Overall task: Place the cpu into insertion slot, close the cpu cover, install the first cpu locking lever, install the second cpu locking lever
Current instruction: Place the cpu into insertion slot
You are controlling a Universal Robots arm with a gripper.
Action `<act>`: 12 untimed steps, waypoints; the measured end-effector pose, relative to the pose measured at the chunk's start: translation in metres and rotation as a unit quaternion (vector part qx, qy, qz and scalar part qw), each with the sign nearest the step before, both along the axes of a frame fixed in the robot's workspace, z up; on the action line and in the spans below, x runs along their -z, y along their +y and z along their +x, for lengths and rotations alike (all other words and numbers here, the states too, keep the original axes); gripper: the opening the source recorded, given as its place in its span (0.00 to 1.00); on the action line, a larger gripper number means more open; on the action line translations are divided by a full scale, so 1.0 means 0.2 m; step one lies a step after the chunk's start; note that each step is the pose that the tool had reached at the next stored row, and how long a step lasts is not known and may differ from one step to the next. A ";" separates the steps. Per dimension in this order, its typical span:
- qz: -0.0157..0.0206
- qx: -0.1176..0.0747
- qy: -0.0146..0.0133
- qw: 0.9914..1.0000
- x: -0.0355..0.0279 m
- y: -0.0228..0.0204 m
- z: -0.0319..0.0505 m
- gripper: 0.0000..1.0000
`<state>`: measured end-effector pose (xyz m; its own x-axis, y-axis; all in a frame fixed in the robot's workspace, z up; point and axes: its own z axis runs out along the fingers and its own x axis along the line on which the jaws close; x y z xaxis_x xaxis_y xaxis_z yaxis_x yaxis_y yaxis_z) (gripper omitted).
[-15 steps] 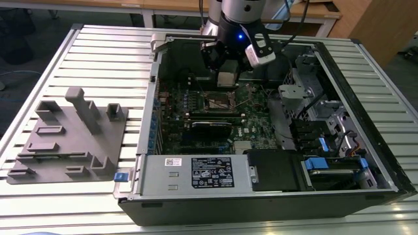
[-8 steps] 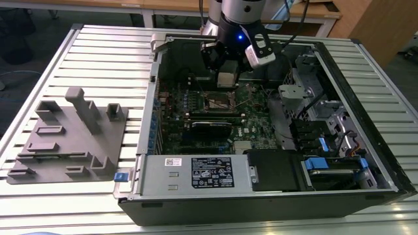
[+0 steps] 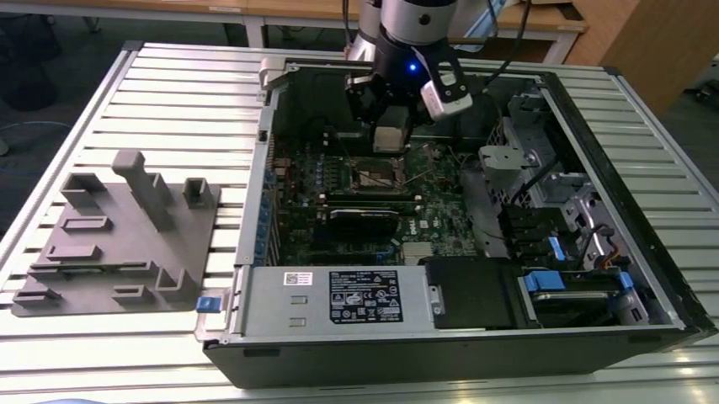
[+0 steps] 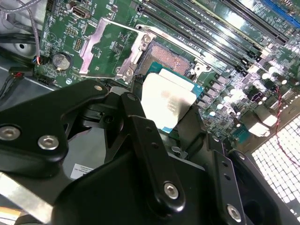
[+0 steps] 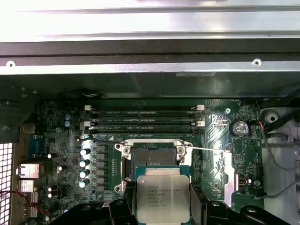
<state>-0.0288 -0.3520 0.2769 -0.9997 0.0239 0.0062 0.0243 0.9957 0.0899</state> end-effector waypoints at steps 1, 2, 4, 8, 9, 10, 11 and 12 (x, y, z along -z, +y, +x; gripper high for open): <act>0.000 0.000 0.000 1.000 0.004 0.000 0.000 0.54; 0.000 0.000 0.000 1.000 0.009 0.000 0.000 0.54; 0.000 0.000 0.000 1.000 0.022 0.000 0.000 0.54; 0.000 0.000 0.000 1.000 0.054 0.000 0.000 0.54; 0.000 0.000 0.000 1.000 0.060 0.000 0.000 0.54; 0.000 0.000 0.000 1.000 0.062 0.000 0.000 0.54; 0.000 0.000 0.000 1.000 0.061 0.000 0.000 0.54; 0.000 0.000 0.000 1.000 0.061 0.000 0.000 0.54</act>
<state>-0.0289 -0.3520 0.2646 -0.9997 0.0239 0.0063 0.0244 0.9957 0.0896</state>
